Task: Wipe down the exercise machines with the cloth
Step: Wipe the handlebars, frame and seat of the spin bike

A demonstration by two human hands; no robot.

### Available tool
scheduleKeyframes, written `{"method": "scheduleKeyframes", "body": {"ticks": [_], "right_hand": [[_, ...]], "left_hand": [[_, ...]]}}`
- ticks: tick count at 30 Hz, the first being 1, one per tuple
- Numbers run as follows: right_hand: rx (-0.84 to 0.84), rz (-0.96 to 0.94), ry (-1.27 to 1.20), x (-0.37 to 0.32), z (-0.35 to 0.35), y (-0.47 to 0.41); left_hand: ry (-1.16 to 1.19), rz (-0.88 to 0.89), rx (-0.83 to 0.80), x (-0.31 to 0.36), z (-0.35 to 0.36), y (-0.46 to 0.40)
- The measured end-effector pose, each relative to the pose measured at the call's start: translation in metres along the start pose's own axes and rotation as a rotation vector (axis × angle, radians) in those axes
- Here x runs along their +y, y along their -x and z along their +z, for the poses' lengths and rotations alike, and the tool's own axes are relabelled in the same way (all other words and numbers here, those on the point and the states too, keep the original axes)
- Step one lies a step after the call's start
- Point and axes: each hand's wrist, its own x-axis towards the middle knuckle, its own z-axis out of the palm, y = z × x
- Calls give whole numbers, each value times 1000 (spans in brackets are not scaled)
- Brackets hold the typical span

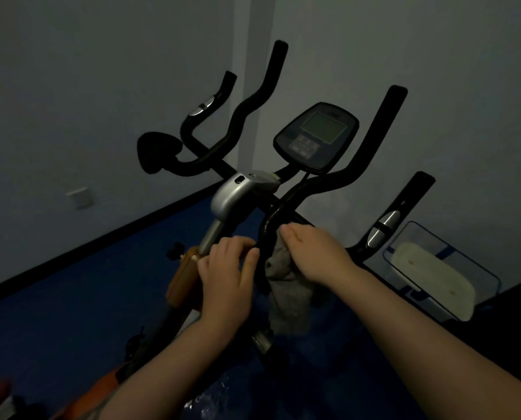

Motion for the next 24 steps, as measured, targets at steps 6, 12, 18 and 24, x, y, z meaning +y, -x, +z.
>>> {"method": "scheduleKeyframes", "body": {"ticks": [6, 12, 18, 24], "right_hand": [[-30, -64, -14, -19, 5, -10], [-85, 2, -21, -27, -2, -20], [46, 95, -8, -3, 4, 15], [244, 343, -7, -12, 21, 13]], "left_hand": [[88, -46, 5, 6, -3, -2], [24, 9, -103, -4, -17, -11], [3, 76, -183, -7, -26, -18], [193, 84, -214, -5, -14, -25]]}}
